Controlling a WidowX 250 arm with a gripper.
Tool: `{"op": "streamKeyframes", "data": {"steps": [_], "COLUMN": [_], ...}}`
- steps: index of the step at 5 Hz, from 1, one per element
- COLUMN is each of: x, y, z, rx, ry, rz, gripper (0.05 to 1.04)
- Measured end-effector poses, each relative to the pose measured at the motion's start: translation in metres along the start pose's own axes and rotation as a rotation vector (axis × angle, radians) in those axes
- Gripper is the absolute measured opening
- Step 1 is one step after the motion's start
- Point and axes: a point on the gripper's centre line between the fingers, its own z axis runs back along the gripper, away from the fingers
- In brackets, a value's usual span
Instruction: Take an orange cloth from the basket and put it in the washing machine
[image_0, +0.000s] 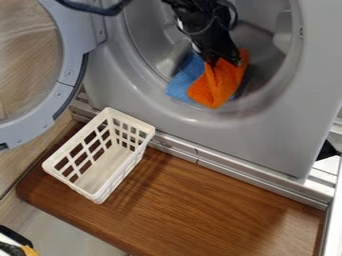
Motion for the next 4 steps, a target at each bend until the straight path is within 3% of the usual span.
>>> {"op": "streamKeyframes", "data": {"steps": [1, 2, 3, 4], "x": [0.000, -0.001, 0.006, 0.010], "y": [-0.004, -0.009, -0.013, -0.017], "z": [-0.001, -0.001, 0.011, 0.029], "rx": [-0.025, -0.047, -0.067, -0.093], "ry": [-0.019, -0.041, -0.099, -0.161], "rz": [-0.006, -0.009, -0.015, -0.006], "gripper": [0.225, 0.486, 0.796, 0.999]}}
